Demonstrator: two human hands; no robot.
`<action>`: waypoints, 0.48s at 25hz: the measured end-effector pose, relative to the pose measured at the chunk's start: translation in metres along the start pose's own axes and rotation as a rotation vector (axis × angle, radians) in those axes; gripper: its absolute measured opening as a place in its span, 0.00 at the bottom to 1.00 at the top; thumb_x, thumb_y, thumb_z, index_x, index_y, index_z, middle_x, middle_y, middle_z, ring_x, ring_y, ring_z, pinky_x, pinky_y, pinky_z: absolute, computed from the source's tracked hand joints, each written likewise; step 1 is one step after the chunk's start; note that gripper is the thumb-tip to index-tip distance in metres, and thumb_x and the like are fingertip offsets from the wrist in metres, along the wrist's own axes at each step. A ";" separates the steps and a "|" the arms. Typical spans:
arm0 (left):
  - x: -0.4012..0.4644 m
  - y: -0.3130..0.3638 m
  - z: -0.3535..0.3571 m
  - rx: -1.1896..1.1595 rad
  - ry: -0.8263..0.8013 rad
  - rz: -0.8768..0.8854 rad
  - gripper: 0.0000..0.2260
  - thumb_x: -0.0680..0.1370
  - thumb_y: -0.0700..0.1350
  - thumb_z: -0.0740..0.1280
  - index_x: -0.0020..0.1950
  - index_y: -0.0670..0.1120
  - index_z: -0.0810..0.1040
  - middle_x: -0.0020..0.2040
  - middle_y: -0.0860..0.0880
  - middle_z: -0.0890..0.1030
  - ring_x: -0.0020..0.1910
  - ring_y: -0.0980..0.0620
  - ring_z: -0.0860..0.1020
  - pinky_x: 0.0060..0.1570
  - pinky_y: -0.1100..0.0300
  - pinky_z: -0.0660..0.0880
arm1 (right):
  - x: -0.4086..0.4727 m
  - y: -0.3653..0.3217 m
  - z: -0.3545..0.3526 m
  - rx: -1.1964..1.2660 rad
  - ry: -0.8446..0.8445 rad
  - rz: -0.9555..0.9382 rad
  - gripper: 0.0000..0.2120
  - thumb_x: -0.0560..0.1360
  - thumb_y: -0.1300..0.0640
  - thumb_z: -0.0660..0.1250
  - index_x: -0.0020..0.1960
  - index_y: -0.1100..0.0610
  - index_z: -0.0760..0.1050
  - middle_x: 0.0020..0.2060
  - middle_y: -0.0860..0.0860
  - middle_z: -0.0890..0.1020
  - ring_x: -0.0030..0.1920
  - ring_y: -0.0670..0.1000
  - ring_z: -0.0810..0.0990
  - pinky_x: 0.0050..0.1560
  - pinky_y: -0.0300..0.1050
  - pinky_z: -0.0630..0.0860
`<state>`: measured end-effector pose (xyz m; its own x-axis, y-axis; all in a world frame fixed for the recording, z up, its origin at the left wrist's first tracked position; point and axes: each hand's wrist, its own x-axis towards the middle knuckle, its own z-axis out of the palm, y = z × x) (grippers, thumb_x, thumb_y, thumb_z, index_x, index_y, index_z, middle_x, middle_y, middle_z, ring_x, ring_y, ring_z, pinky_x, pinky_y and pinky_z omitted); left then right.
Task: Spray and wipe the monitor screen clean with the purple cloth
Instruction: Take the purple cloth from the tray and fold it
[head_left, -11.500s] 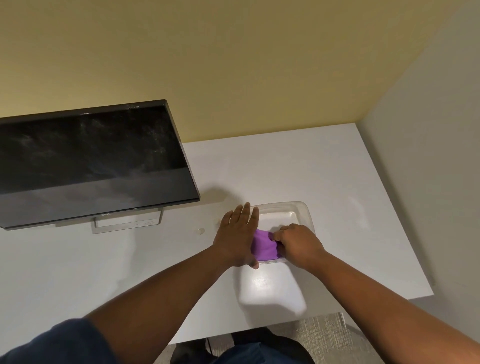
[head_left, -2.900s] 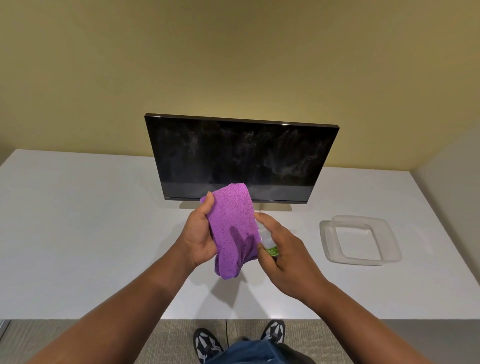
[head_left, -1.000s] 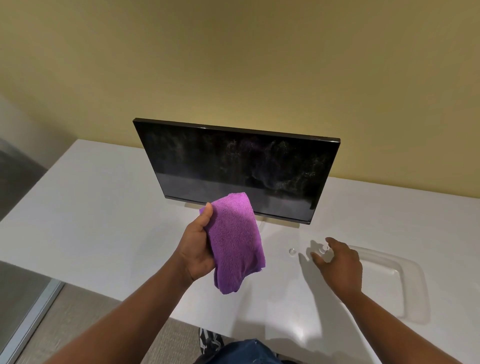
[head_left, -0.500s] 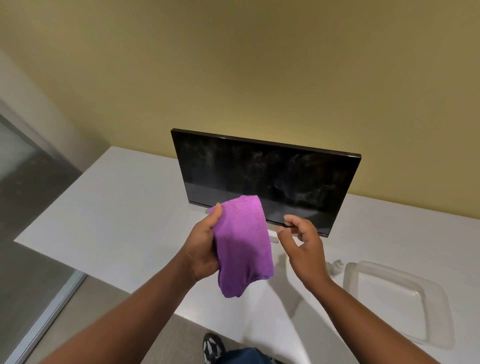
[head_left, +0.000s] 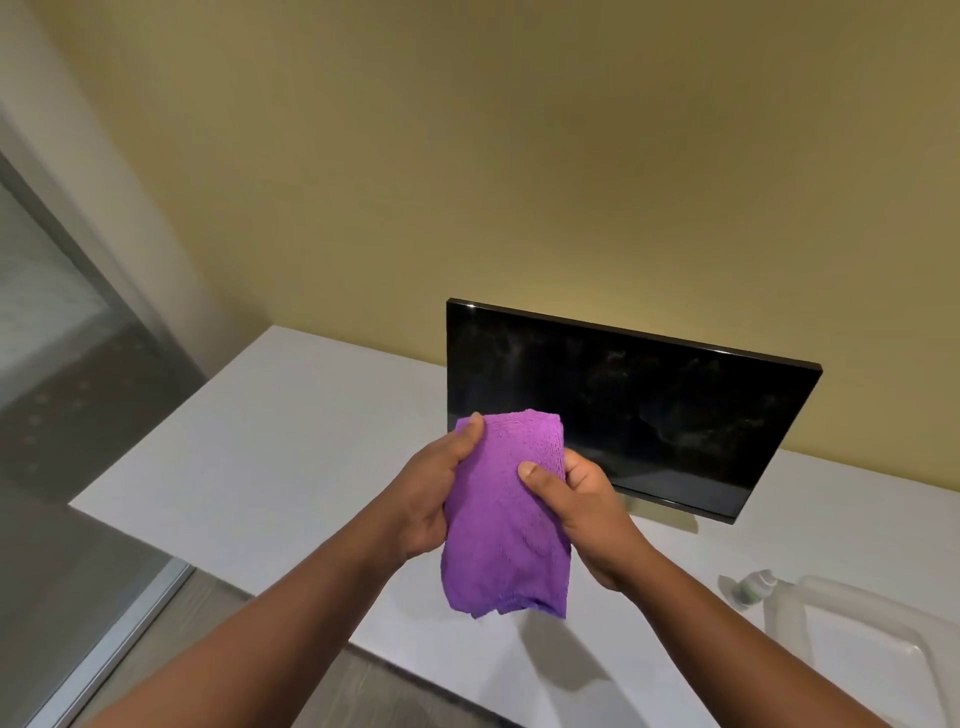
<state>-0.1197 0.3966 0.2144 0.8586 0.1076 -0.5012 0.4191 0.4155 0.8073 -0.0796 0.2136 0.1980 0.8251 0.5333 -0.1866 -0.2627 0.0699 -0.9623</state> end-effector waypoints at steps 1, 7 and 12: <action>-0.002 0.005 -0.017 0.021 -0.005 0.024 0.22 0.80 0.61 0.66 0.67 0.47 0.80 0.62 0.40 0.83 0.61 0.37 0.82 0.62 0.38 0.78 | 0.003 0.001 0.019 0.029 0.033 0.010 0.13 0.74 0.44 0.74 0.55 0.48 0.82 0.53 0.55 0.86 0.54 0.58 0.86 0.52 0.54 0.84; -0.021 0.026 -0.116 0.107 -0.213 0.039 0.21 0.79 0.57 0.70 0.67 0.45 0.78 0.63 0.42 0.83 0.62 0.41 0.81 0.63 0.44 0.78 | 0.022 0.008 0.118 0.320 0.188 0.057 0.18 0.77 0.46 0.74 0.62 0.54 0.80 0.57 0.59 0.85 0.56 0.61 0.86 0.51 0.57 0.83; -0.020 0.040 -0.138 0.052 -0.375 -0.011 0.21 0.78 0.54 0.72 0.70 0.51 0.77 0.67 0.42 0.81 0.65 0.39 0.80 0.62 0.43 0.78 | 0.026 -0.001 0.147 0.520 0.259 0.052 0.25 0.76 0.43 0.73 0.66 0.57 0.78 0.58 0.62 0.84 0.58 0.65 0.84 0.52 0.63 0.83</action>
<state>-0.1610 0.5356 0.2141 0.8984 -0.2390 -0.3684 0.4348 0.3673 0.8222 -0.1317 0.3509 0.2234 0.8829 0.3282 -0.3358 -0.4630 0.4889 -0.7393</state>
